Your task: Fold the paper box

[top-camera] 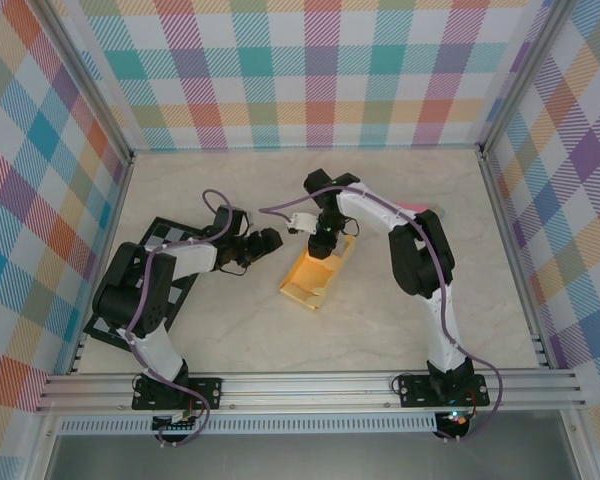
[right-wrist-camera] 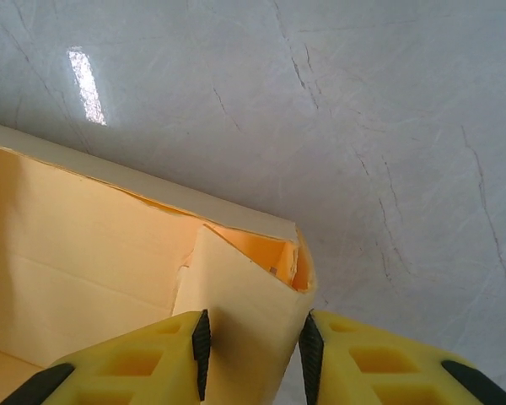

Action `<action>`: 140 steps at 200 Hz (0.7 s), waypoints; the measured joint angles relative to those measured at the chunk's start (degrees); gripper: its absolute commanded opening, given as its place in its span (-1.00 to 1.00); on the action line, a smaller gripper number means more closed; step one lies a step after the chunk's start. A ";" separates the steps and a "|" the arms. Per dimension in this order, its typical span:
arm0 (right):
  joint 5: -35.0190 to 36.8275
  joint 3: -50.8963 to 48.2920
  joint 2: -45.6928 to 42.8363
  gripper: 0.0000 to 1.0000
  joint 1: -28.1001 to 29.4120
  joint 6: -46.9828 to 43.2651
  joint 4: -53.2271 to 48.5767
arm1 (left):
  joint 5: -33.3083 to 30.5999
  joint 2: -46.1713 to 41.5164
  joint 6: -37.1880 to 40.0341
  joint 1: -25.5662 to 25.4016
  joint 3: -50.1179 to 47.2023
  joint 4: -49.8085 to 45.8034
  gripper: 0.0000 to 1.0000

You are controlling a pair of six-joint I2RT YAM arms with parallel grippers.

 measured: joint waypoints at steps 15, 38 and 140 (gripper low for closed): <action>0.90 0.02 0.02 -0.45 0.37 0.66 0.04 | -0.39 -2.78 0.02 0.28 -1.53 -0.26 0.51; 3.30 0.04 0.22 -0.58 1.38 2.03 0.59 | -2.60 -10.08 0.09 1.27 -4.24 -0.70 0.51; 14.03 -1.36 1.09 -0.54 4.96 1.22 6.36 | -18.67 -27.82 3.63 13.64 -8.87 -12.81 0.52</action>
